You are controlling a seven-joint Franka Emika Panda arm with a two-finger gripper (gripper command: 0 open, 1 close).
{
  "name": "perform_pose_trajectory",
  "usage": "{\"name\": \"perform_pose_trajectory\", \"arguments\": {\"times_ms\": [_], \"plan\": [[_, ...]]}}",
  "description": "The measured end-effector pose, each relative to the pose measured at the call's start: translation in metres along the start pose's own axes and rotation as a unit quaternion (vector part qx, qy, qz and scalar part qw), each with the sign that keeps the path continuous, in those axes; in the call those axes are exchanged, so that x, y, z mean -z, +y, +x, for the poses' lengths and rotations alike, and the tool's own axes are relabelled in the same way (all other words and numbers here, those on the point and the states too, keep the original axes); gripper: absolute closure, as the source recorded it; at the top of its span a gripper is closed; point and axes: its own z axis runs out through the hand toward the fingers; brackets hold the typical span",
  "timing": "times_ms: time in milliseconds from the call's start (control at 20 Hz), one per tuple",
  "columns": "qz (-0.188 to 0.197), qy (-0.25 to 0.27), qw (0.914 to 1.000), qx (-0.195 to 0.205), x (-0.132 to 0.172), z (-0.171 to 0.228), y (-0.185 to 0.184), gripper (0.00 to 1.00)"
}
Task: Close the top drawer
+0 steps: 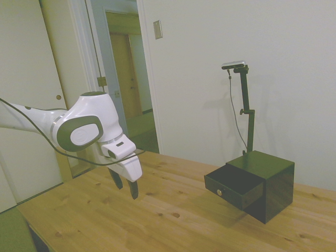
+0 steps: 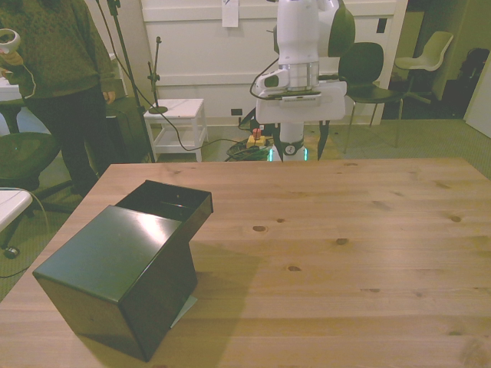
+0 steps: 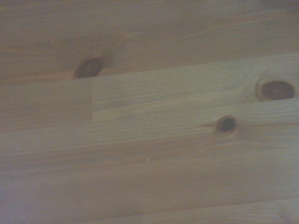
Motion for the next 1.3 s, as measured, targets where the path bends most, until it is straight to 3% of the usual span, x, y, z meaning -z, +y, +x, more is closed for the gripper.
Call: {"name": "perform_pose_trajectory", "arguments": {"times_ms": [700,1050,1300], "plan": [[-0.007,-0.001,0.9897,-0.143,0.016,0.127,0.07,0.0],[-0.015,-0.004,0.9803,-0.197,0.017,0.193,0.102,0.0],[-0.019,-0.006,0.9772,-0.211,0.016,0.232,0.128,0.0]]}}
